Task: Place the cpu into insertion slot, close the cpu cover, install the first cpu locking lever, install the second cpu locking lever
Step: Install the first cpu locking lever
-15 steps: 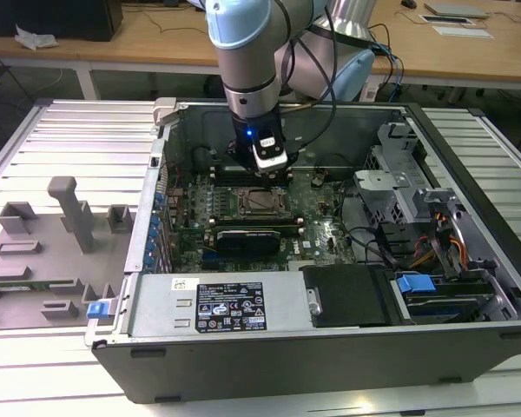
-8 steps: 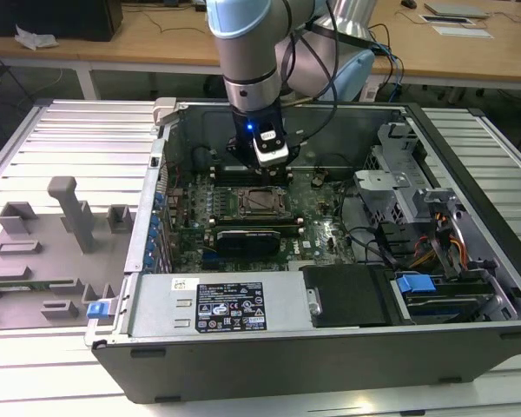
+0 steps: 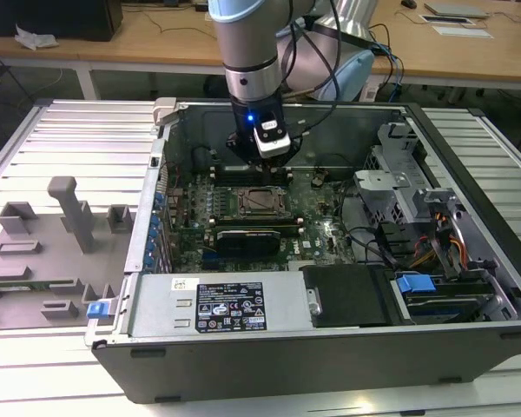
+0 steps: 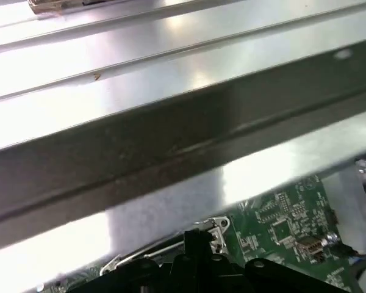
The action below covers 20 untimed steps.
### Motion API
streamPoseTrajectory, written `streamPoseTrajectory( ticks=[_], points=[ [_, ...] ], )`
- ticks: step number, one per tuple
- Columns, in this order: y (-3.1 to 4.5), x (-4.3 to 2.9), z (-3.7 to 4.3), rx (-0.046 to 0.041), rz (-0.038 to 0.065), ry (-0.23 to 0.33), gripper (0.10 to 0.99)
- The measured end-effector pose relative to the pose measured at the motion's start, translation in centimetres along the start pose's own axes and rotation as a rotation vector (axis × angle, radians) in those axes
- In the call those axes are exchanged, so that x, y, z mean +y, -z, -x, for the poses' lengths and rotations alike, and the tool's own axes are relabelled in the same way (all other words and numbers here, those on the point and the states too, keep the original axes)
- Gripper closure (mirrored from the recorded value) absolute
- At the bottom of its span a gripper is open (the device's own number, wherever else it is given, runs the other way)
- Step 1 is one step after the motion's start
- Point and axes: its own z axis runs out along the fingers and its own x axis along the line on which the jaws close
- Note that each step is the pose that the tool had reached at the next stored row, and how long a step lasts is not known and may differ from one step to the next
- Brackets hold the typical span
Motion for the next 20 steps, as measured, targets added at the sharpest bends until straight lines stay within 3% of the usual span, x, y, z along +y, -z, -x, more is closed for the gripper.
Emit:
streamPoseTrajectory(
  ticks=[2, 5, 6, 12, 16, 20],
  points=[
    [0.4, 0.02, 0.08, -0.0017, -0.005, 0.001, 0.98],
    [0.41, 0.02, 0.08, -0.0021, -0.006, 0.001, 0.98],
    [0.39, 0.03, 0.1, 0.0057, -0.009, 0.001, 0.98],
    [0.27, 0.07, 0.54, 0.1095, -0.045, 0.001, 0.98],
    [0.27, -0.1, 0.6, 0.1121, -0.046, 0.001, 0.98],
    [0.25, -1.46, 1.07, 0.1101, -0.052, 0.002, 0.98]
  ],
)
